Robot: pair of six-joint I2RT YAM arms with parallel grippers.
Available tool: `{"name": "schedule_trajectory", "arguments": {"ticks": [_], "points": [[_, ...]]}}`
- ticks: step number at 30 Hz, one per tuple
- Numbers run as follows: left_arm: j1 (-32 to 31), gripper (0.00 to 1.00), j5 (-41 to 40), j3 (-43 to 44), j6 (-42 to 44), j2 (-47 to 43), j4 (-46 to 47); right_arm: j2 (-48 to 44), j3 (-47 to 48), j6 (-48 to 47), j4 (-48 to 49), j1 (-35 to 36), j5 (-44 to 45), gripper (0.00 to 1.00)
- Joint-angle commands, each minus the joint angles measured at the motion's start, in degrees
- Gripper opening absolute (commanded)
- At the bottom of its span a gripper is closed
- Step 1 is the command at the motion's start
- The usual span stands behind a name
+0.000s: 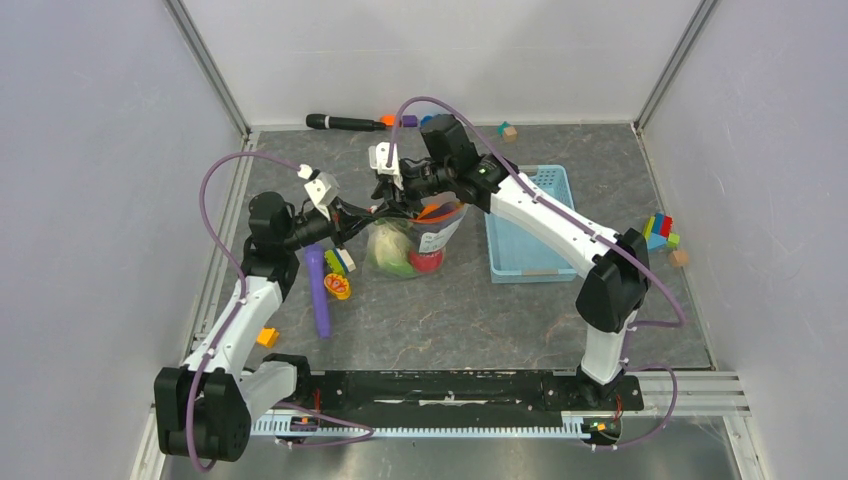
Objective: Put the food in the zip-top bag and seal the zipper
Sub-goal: Zip the zipper food storage bag at the center of the board.
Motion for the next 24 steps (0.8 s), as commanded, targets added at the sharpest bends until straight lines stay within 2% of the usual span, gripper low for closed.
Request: {"name": "schedule_trajectory", "arguments": {"ticks": [1, 9, 14, 23, 24], "points": [[0.3, 0.02, 1.7, 0.3, 2.6, -1.8, 1.2, 0.3, 2.8, -1.4, -0.3, 0.4, -0.7, 0.43], [0.2, 0.02, 2.1, 0.2, 2.5, -2.0, 1.2, 1.1, 2.8, -1.7, -0.8, 0.7, -0.9, 0.4], [0.3, 0.02, 2.2, -0.2, 2.9, -2.4, 1.2, 1.1, 2.8, -2.3, -0.8, 1.0, -1.5, 0.34], [0.3, 0.02, 1.3, -0.7, 3.5, -2.7, 0.4, 1.5, 3.5, -3.2, -2.3, 1.8, 0.3, 0.07], [0.3, 0.02, 1.4, -0.6, 3.4, -2.9, 0.3, 1.4, 3.4, -3.1, -2.4, 1.9, 0.8, 0.02]]}}
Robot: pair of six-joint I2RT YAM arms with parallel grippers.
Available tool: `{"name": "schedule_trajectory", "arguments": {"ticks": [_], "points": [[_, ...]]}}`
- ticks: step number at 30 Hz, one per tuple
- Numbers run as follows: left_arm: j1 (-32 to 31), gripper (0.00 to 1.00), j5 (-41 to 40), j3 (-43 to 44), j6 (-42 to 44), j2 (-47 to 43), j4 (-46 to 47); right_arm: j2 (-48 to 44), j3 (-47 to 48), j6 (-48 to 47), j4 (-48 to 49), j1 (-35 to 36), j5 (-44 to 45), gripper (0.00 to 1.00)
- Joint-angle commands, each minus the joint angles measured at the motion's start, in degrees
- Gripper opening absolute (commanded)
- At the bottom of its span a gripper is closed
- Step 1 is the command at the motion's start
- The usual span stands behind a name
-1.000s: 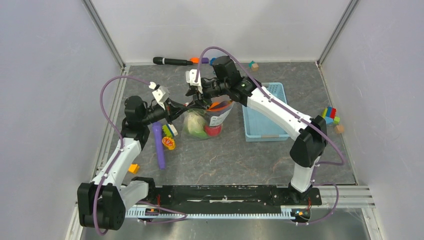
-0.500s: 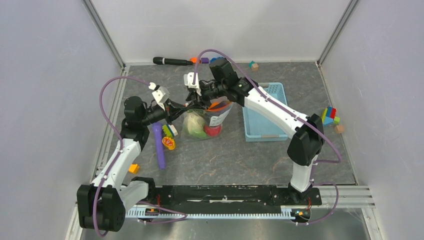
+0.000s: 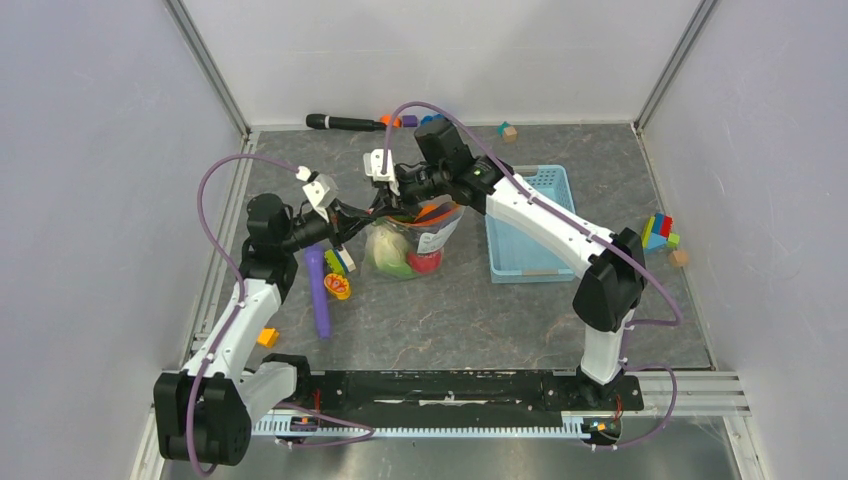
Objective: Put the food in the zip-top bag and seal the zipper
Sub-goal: Zip the zipper food storage bag at the center of the board.
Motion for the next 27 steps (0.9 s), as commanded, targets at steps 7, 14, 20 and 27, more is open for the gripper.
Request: {"name": "schedule_trajectory", "arguments": {"ticks": [7, 14, 20, 27], "points": [[0.1, 0.02, -1.2, -2.2, 2.8, -4.0, 1.1, -1.3, 1.2, -1.8, -1.4, 0.9, 5.9, 0.0], [0.1, 0.02, -2.9, -3.1, 3.5, -5.7, -0.6, -2.0, 1.0, -2.5, -3.5, 0.9, 8.4, 0.0], [0.1, 0.02, -3.8, -3.5, 4.2, -6.7, -1.9, -2.7, 0.4, -2.7, -3.9, 0.9, 10.4, 0.0], [0.1, 0.02, -5.1, -3.9, 5.2, -7.9, -3.7, -3.4, -0.6, -2.9, -4.0, 0.9, 12.0, 0.0]]}}
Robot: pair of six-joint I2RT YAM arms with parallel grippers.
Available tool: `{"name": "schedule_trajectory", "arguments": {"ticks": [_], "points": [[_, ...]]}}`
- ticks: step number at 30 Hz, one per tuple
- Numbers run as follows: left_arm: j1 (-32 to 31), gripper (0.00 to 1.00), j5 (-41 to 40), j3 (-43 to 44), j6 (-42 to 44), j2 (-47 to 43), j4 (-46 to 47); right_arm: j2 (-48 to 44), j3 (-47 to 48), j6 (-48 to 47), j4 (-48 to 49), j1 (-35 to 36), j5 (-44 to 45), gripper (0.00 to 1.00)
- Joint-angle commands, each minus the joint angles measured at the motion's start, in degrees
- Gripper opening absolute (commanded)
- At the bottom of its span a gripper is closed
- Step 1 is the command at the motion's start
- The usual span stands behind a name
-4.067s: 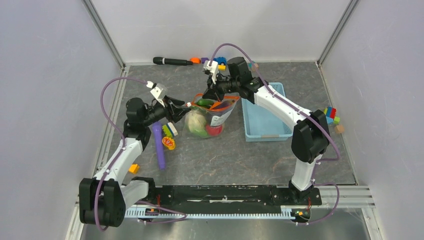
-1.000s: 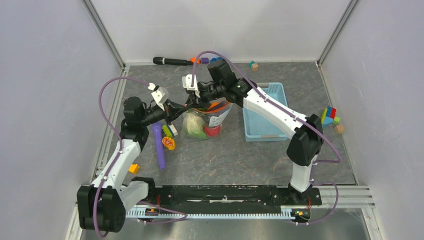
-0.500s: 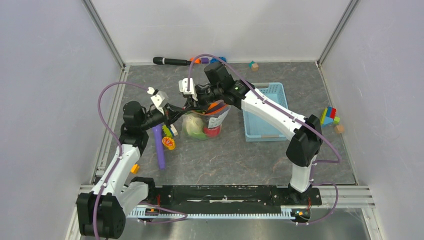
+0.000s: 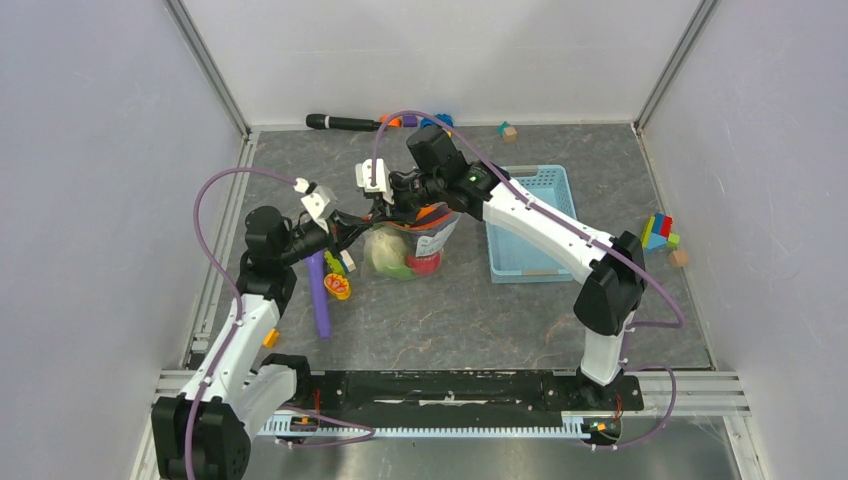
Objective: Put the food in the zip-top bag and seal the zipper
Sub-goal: Zip the zipper food storage bag at the center of the board.
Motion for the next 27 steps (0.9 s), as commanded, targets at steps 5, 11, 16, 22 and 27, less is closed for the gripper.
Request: {"name": "schedule_trajectory", "arguments": {"ticks": [5, 11, 16, 22, 27], "points": [[0.2, 0.02, -1.3, -1.0, 3.4, -2.9, -1.5, -3.0, -0.7, -1.1, -1.4, -1.1, 7.9, 0.0], [0.2, 0.02, -1.5, -1.3, 3.7, -3.6, -1.8, -3.5, -1.2, -1.0, -1.4, -1.2, 10.1, 0.0], [0.2, 0.02, -1.7, -1.4, 3.9, -4.0, -2.3, -4.2, -1.8, -1.1, -1.4, -1.2, 11.7, 0.0], [0.2, 0.02, -2.0, -1.5, 4.2, -4.5, -2.7, -4.9, -2.3, -1.2, -1.4, -1.3, 13.3, 0.0], [0.2, 0.02, -2.4, -1.5, 4.4, -4.7, -3.0, -5.6, -2.9, -1.2, -1.5, -1.6, 14.1, 0.0]]}}
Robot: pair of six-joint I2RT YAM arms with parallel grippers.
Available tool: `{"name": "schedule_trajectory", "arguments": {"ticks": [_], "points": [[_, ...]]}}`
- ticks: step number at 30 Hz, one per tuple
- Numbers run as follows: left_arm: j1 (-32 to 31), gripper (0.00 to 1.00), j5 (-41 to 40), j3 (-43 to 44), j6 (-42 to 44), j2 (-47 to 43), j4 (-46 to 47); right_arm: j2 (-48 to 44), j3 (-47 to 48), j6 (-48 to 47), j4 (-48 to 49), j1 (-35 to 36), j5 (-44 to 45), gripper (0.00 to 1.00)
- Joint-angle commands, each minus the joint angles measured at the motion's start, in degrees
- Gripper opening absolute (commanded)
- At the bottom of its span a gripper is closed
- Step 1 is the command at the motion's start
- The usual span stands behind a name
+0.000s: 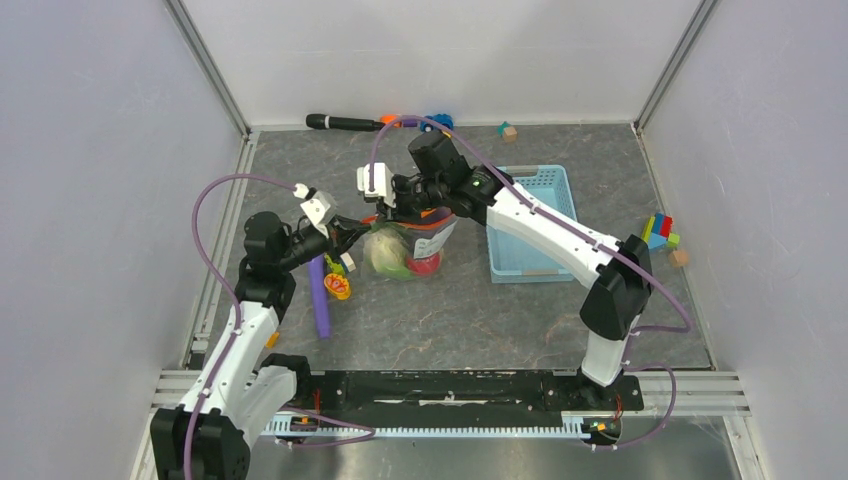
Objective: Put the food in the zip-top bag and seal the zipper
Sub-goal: Zip the zipper food storage bag at the center of the board.
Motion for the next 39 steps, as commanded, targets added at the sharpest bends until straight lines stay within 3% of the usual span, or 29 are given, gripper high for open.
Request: {"name": "schedule_trajectory", "arguments": {"ticks": [1, 39], "points": [[0.4, 0.02, -0.5, -0.2, 2.8, -1.6, -1.0, -3.6, -0.6, -1.2, -0.9, -2.3, 7.9, 0.0], [0.3, 0.02, -6.0, 0.1, -0.5, -1.8, -1.0, -7.8, -5.7, -0.7, -1.7, -8.5, 9.2, 0.0]]}}
